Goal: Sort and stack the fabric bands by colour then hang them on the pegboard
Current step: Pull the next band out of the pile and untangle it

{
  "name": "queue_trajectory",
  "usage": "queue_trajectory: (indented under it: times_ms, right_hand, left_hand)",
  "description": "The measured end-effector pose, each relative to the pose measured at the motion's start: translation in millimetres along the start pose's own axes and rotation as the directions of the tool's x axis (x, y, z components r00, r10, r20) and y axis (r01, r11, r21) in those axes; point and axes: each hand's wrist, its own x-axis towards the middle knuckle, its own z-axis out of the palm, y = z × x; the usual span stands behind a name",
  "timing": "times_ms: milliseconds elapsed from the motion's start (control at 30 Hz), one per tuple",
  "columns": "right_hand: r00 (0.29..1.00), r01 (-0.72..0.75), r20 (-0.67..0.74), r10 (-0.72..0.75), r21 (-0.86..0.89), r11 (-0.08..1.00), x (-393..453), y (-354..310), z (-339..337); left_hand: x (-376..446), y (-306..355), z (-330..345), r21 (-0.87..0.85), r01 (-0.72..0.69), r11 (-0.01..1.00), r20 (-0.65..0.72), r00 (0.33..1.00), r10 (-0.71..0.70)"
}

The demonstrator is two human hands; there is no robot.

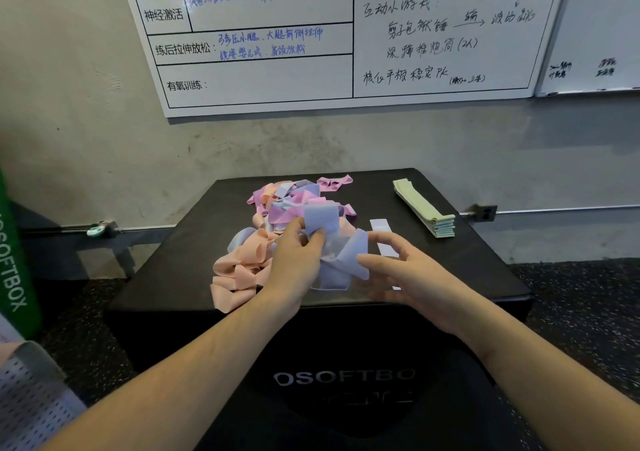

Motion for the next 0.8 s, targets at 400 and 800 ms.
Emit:
queue_trajectory:
  times_ms: [400, 800]
  right_hand:
    - [0.912, 0.256, -0.308, -0.271, -0.087, 0.963, 6, 4, -6]
    - [0.955, 0.188, -0.255, -0.151, 0.125, 0.974, 11, -13, -11]
  left_hand:
    - [3, -1, -5, 0.063, 0.164, 0.984, 0.096, 0.981, -0.17]
    - [-8, -8, 9, -0.047, 0.195, 0.98, 0.344, 0.924, -0.167]
